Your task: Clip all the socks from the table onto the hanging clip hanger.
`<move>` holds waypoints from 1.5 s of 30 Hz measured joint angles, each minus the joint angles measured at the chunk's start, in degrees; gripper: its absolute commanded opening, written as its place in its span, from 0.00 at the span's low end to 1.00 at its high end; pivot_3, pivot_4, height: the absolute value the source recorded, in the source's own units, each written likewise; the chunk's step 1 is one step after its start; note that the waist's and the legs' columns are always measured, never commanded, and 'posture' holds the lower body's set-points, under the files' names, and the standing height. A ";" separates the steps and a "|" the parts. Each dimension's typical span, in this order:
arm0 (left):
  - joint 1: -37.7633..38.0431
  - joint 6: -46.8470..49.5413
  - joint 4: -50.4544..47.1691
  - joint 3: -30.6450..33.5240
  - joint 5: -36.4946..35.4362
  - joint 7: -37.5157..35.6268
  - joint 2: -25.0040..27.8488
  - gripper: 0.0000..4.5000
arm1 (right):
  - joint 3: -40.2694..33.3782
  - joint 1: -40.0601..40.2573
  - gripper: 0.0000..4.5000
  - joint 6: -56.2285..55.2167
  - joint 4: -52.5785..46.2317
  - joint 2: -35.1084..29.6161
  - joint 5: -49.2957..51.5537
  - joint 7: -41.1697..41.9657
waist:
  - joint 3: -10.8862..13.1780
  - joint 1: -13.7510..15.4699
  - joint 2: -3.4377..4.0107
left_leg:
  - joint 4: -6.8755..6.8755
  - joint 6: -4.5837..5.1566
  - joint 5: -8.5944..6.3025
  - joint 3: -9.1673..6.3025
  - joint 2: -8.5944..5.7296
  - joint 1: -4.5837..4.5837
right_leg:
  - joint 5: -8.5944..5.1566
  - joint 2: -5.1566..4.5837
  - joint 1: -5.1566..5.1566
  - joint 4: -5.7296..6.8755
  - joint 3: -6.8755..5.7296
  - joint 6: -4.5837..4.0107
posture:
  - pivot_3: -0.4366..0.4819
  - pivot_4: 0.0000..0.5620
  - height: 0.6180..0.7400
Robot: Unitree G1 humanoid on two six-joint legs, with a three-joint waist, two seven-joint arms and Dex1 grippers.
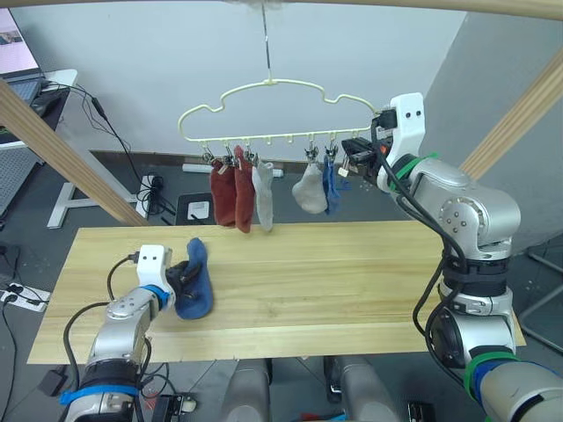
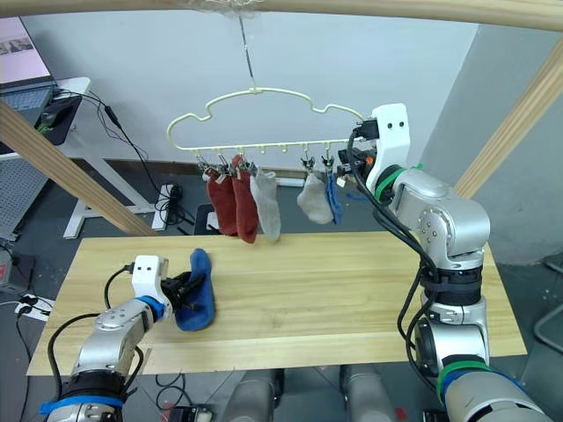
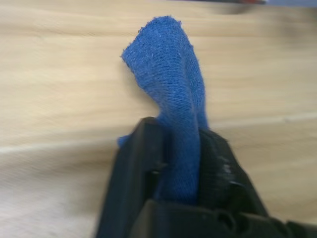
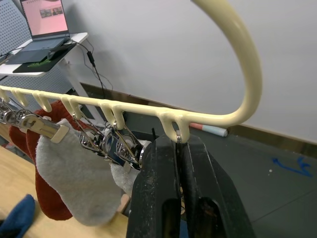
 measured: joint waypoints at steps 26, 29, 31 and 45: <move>-13.56 3.45 -21.38 -22.15 -3.44 0.56 -23.91 0.00 | -21.09 -10.42 0.00 30.08 7.48 -0.81 14.28 -5.69 | 0.01 0.01 -0.04 | 0.18 0.04 -0.01 0.21 -0.20 -0.14 | 0.07 0.00 0.12 -0.11 -0.04 0.21 | 0.46 0.51 1.00; -14.23 0.90 -19.72 -21.80 -2.94 0.74 -23.95 0.00 | -21.01 -10.12 0.00 30.07 7.49 -1.62 14.98 -5.85 | 0.01 0.13 -0.04 | 0.18 0.04 -0.01 0.20 -0.23 -0.15 | 0.07 -0.03 0.13 -0.12 -0.05 0.22 | 0.46 0.51 1.00; -14.58 0.14 -19.46 -21.70 -2.70 0.89 -23.98 0.00 | -20.90 -10.11 0.00 30.06 7.49 -1.94 15.28 -5.99 | 0.01 0.16 -0.04 | 0.18 0.04 -0.01 0.20 -0.24 -0.15 | 0.07 -0.03 0.14 -0.12 -0.05 0.23 | 0.46 0.51 1.00; -15.02 -0.57 -19.03 -21.61 -2.61 1.89 -25.65 0.00 | -20.01 -8.94 0.00 30.01 7.52 -2.51 20.50 -8.63 | 0.01 0.17 -0.04 | 0.19 0.04 -0.01 0.18 -0.24 -0.14 | 0.07 -0.03 0.15 -0.12 -0.08 0.24 | 0.47 0.49 1.00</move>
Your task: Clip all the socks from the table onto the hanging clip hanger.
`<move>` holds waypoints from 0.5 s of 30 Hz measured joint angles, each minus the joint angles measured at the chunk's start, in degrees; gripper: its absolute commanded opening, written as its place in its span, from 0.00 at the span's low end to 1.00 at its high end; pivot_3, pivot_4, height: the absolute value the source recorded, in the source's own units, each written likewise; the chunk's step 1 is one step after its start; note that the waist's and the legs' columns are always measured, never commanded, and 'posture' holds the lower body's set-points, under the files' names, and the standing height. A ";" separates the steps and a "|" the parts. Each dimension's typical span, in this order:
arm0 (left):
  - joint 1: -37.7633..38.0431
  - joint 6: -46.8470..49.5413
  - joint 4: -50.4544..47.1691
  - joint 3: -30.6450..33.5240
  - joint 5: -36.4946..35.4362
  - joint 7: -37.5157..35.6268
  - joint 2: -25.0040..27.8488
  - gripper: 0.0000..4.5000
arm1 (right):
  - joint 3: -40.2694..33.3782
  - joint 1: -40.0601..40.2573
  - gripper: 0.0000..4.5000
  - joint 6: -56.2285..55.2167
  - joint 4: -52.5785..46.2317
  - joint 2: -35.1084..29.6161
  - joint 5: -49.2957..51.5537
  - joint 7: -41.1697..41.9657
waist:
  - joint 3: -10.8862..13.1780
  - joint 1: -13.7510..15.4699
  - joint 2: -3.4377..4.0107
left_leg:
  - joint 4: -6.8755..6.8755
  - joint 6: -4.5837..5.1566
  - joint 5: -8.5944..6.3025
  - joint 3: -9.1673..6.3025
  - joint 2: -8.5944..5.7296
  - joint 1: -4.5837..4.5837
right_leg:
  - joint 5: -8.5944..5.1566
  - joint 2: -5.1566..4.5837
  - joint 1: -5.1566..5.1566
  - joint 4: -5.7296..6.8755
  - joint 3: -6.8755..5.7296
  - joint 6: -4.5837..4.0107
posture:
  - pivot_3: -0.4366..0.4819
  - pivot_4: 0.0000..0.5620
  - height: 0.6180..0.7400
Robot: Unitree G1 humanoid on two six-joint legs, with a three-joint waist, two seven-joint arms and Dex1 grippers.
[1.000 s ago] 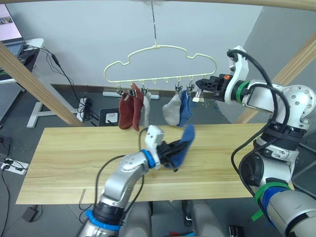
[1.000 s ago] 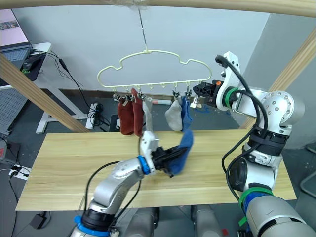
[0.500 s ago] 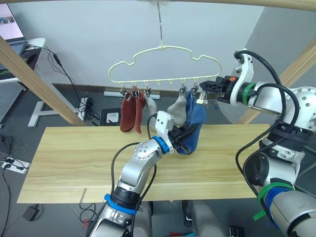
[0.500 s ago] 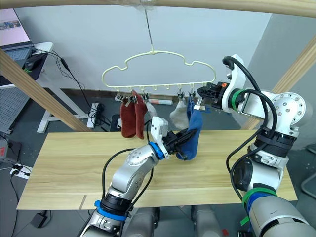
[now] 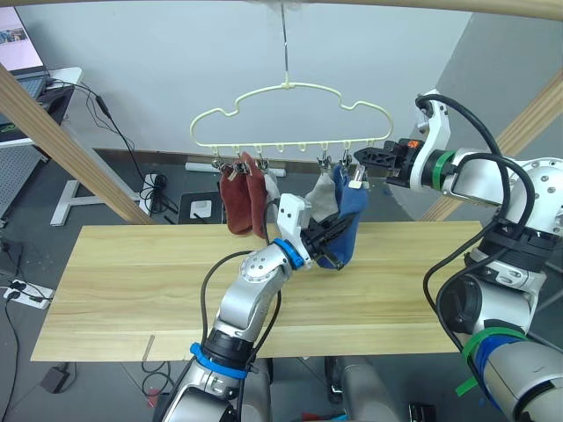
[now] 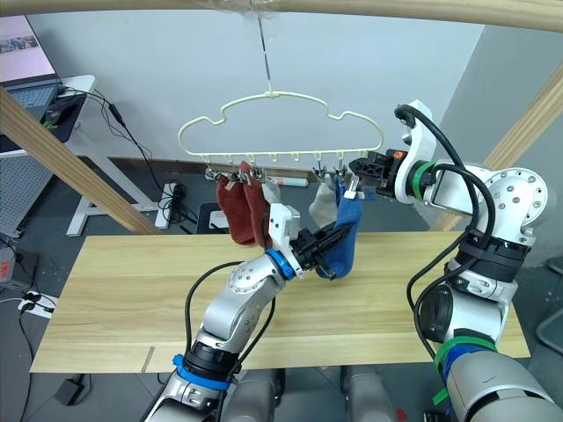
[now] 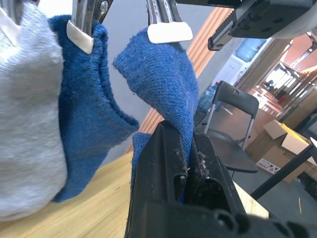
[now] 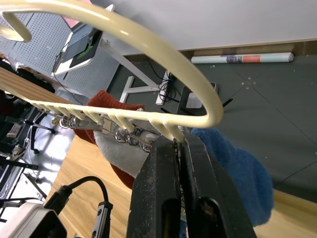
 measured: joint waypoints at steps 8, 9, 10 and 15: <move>-1.24 0.38 0.83 -0.09 -0.15 -0.07 -0.92 0.00 | 0.02 0.16 0.41 0.33 1.80 -0.52 2.74 -1.78 | -0.01 -0.09 -0.01 | 0.00 0.00 0.00 0.01 0.00 0.00 | 0.00 0.01 -0.01 0.00 0.01 0.00 | 0.47 0.47 1.00; -1.31 0.58 0.79 -0.24 -0.24 -0.07 -0.98 0.00 | 0.02 0.45 0.49 0.34 2.17 -0.67 2.79 -2.02 | 0.00 -0.13 -0.01 | 0.00 0.00 0.00 0.01 0.01 0.00 | 0.00 0.01 -0.01 0.00 0.01 0.00 | 0.47 0.47 1.00; -1.36 0.89 0.75 -0.35 -0.40 -0.08 -1.03 0.00 | -0.01 0.62 0.57 0.34 2.42 -0.74 3.02 -2.21 | 0.00 -0.24 0.00 | 0.00 0.00 0.00 0.02 0.01 0.00 | 0.00 0.01 -0.02 0.01 0.02 0.00 | 0.47 0.47 1.00; -2.31 1.81 0.79 -0.45 -0.93 -0.20 -1.44 0.00 | -0.08 1.08 0.78 -0.12 1.28 -3.43 3.18 -0.73 | 0.00 -0.73 0.00 | -0.01 0.00 0.00 0.03 0.00 -0.02 | 0.00 0.01 -0.04 0.01 0.02 0.00 | 0.46 0.44 1.00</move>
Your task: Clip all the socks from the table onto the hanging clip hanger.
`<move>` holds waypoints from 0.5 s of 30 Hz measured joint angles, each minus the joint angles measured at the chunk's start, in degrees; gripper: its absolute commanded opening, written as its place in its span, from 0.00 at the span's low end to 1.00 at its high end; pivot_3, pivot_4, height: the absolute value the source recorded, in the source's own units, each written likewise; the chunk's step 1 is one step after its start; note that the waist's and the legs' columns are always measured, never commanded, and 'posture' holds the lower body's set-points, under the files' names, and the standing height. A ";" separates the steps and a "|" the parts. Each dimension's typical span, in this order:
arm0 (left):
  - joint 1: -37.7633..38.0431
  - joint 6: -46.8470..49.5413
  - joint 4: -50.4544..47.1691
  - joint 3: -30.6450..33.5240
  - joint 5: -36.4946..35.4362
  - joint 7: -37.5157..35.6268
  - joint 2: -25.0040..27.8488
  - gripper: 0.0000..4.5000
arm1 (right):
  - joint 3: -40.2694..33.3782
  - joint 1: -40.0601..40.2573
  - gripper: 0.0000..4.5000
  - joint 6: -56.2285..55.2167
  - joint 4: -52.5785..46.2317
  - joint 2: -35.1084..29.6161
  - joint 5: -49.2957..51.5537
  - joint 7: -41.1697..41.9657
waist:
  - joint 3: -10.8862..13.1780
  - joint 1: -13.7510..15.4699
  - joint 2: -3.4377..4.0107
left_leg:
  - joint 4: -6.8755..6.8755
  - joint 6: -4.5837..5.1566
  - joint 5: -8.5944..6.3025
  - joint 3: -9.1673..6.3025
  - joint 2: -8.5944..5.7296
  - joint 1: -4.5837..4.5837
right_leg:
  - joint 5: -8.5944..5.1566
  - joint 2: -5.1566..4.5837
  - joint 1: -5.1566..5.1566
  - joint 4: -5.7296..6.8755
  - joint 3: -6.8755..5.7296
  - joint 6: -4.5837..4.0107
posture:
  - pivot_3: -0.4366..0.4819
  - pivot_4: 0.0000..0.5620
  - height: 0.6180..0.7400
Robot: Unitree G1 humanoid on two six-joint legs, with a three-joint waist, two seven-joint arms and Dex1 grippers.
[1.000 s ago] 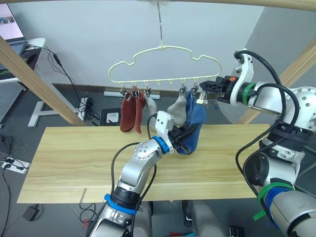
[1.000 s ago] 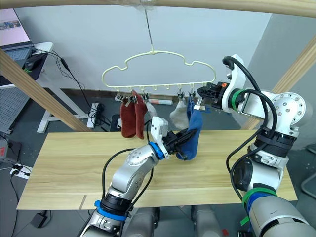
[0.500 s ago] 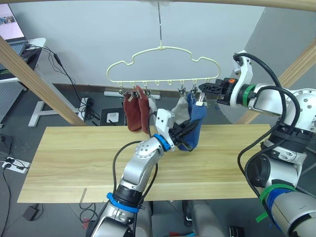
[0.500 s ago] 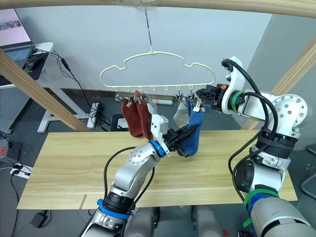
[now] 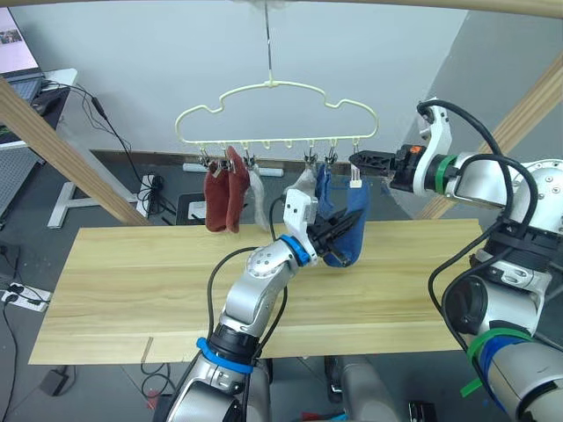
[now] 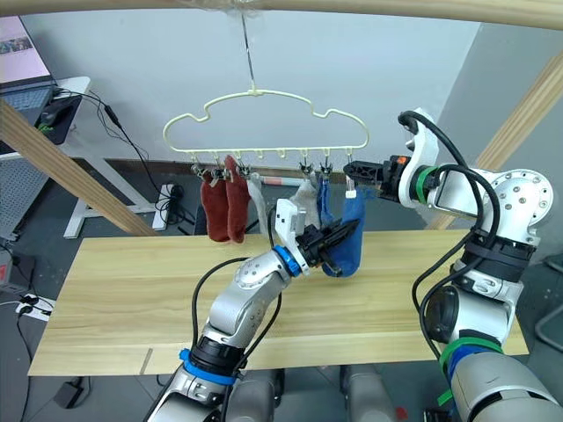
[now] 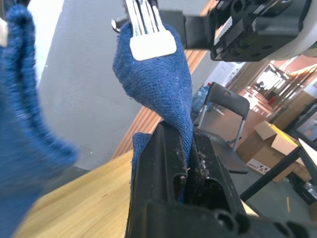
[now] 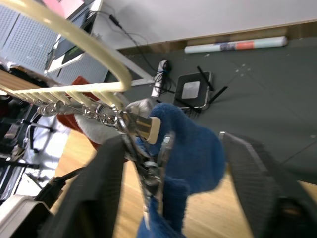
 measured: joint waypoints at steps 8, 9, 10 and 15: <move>-1.53 0.91 2.90 -0.87 0.07 -2.82 0.77 0.44 | 8.78 17.85 0.79 -12.54 -21.14 -12.00 -0.98 10.79 | -0.02 -0.97 -0.01 | 0.01 0.00 0.00 0.06 0.01 0.02 | -0.06 0.03 0.00 0.00 0.03 0.10 | 0.42 0.43 1.00; -1.27 0.99 3.54 -1.03 0.22 -3.14 1.22 0.51 | 9.31 20.12 0.79 -14.01 -22.93 -12.00 -1.58 10.81 | -0.02 -1.23 -0.01 | 0.01 0.00 0.00 0.12 0.02 0.03 | -0.06 0.03 -0.02 0.02 0.09 0.10 | 0.42 0.43 1.00; -0.60 0.99 3.62 -1.33 0.32 -3.71 2.16 0.57 | 9.52 22.32 0.79 -15.60 -24.70 -12.15 -2.20 10.85 | -0.02 -1.43 -0.01 | 0.02 -0.01 0.00 0.13 0.02 0.06 | -0.06 0.04 -0.02 0.04 0.10 0.10 | 0.42 0.43 1.00; 6.41 0.84 2.47 -0.55 1.23 -7.84 13.18 0.92 | 13.08 38.80 0.79 -26.50 -33.01 -17.96 -7.53 15.79 | -0.02 -2.16 -0.01 | 0.01 -0.01 0.00 0.10 0.16 0.11 | -0.06 0.17 -0.01 0.05 0.10 0.10 | 0.42 0.44 1.00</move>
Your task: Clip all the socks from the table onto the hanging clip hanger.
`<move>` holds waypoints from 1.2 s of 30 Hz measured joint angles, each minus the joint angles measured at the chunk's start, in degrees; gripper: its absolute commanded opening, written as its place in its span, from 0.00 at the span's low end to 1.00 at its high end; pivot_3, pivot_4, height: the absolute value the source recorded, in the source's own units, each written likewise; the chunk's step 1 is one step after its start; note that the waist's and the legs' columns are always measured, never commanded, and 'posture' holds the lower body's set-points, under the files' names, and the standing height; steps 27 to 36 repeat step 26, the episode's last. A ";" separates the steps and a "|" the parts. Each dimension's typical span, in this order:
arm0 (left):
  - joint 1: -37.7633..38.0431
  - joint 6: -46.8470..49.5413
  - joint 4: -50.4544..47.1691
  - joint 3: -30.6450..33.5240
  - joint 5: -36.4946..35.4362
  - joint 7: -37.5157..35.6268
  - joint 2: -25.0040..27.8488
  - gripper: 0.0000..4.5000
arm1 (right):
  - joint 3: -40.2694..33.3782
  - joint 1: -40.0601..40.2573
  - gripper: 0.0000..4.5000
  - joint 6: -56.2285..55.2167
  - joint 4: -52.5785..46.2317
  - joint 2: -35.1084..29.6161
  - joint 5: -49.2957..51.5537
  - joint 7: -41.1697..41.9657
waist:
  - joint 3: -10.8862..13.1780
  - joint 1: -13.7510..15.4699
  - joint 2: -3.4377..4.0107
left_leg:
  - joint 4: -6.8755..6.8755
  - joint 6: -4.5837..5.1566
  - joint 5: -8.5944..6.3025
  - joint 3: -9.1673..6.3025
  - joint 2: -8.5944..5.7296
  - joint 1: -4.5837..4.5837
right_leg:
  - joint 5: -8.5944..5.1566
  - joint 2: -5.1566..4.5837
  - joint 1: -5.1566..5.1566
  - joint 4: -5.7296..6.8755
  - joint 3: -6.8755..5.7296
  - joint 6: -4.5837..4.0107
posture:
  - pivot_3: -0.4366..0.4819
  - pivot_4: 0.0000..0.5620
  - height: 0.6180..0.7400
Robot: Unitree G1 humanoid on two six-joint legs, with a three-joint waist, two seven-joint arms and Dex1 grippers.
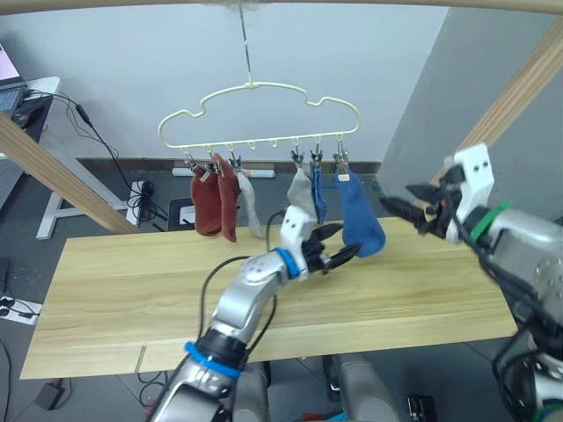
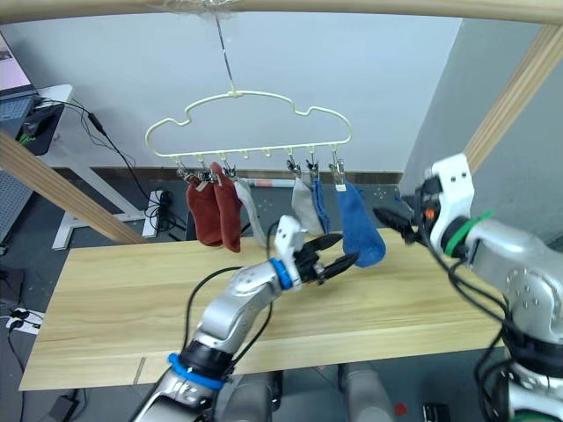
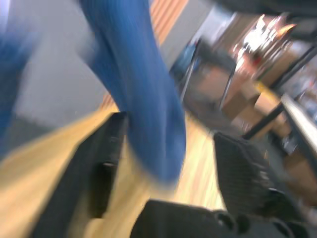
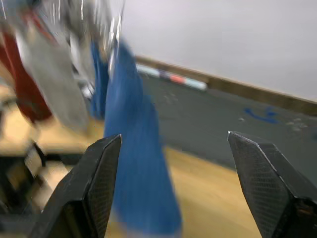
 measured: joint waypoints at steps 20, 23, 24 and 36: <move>22.36 7.17 -7.58 38.81 -4.10 -9.59 39.86 0.98 | -4.28 30.18 0.79 -33.75 3.52 -6.65 -14.60 18.33 | -0.34 3.13 -0.27 | 0.00 -0.05 0.01 0.18 0.05 0.06 | 0.01 -0.20 0.07 -0.13 -0.03 0.02 | 0.63 0.35 1.00; 22.37 6.90 -5.86 41.37 -4.86 -10.60 40.17 0.98 | -5.03 28.68 0.79 -33.94 4.38 -5.96 -14.20 18.45 | -0.87 3.68 -0.38 | 0.00 -0.05 0.01 0.19 0.05 0.06 | 0.01 -0.22 0.10 -0.17 -0.03 0.01 | 0.64 0.31 1.00; 22.40 6.90 -5.29 41.55 -5.10 -10.85 40.10 0.98 | -5.03 28.03 0.79 -33.93 4.78 -5.81 -14.20 18.41 | -1.06 3.87 -0.40 | 0.00 -0.05 0.01 0.20 0.05 0.07 | 0.01 -0.22 0.10 -0.17 -0.04 0.01 | 0.64 0.30 1.00; 22.86 7.31 -4.45 41.70 -5.68 -11.39 39.94 0.98 | -4.98 26.98 0.79 -33.92 5.04 -5.70 -14.20 18.39 | -1.26 4.39 -0.47 | 0.00 -0.05 0.01 0.19 0.06 0.06 | 0.01 -0.22 0.10 -0.17 -0.04 0.01 | 0.65 0.29 1.00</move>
